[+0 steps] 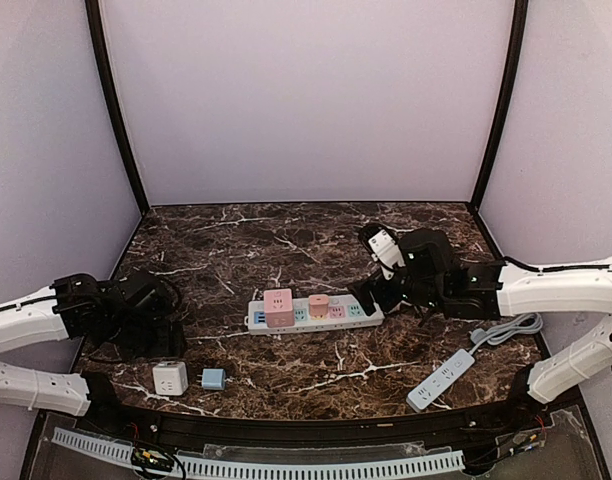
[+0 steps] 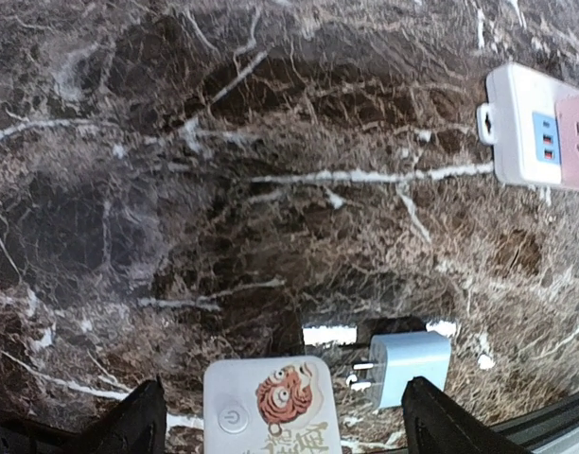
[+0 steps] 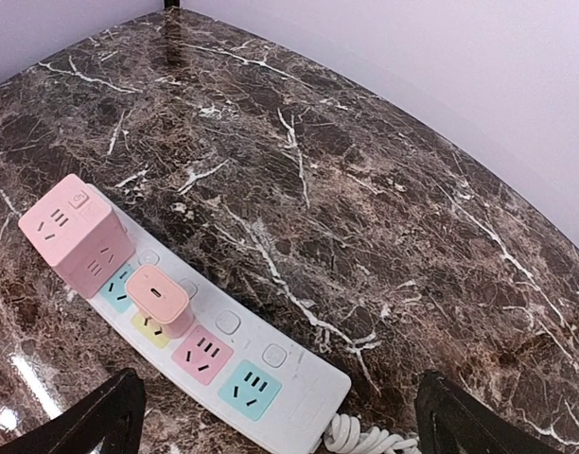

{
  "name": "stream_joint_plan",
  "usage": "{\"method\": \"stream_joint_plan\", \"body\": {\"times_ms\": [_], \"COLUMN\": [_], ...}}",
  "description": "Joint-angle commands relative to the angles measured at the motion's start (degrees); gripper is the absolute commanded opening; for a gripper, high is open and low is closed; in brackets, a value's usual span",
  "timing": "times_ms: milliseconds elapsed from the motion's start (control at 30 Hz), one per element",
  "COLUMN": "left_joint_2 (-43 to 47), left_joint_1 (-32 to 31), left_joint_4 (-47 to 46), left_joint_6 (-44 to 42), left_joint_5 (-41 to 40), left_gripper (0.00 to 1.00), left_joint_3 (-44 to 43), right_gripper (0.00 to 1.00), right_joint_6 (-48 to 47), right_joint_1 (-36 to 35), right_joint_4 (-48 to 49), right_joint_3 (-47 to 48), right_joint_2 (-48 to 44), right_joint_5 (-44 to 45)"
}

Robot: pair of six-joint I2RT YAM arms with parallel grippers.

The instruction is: Insert the plug

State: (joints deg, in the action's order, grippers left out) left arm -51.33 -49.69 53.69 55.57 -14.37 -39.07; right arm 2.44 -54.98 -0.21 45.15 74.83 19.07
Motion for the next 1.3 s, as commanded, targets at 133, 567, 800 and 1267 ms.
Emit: {"method": "stream_joint_plan", "body": {"times_ms": [133, 567, 800, 1267], "left_joint_2": [-0.47, -3.62, -5.05, -7.77], "left_joint_1": [-12.46, -15.9, -15.87, -15.87], "left_joint_4": [8.09, 7.92, 3.47, 2.09], "left_joint_6": [13.09, 16.65, 17.42, 12.89], "left_joint_5": [0.72, 0.05, -1.43, -10.75], "left_gripper": [0.91, 0.92, 0.86, 0.44], "left_joint_3": [-0.27, 1.76, 5.51, 3.33], "right_gripper": [0.99, 0.99, 0.99, 0.98], "right_joint_6": [-0.08, 0.02, 0.0, 0.13], "right_joint_1": [3.26, 3.83, 3.83, 3.92], "right_joint_4": [1.23, 1.69, 2.14, 3.18], "right_joint_3": [0.61, -0.65, -1.42, -2.62], "right_joint_2": [0.63, -0.27, -0.14, 0.07], "right_joint_5": [-0.83, -2.61, -2.74, -3.13]}}
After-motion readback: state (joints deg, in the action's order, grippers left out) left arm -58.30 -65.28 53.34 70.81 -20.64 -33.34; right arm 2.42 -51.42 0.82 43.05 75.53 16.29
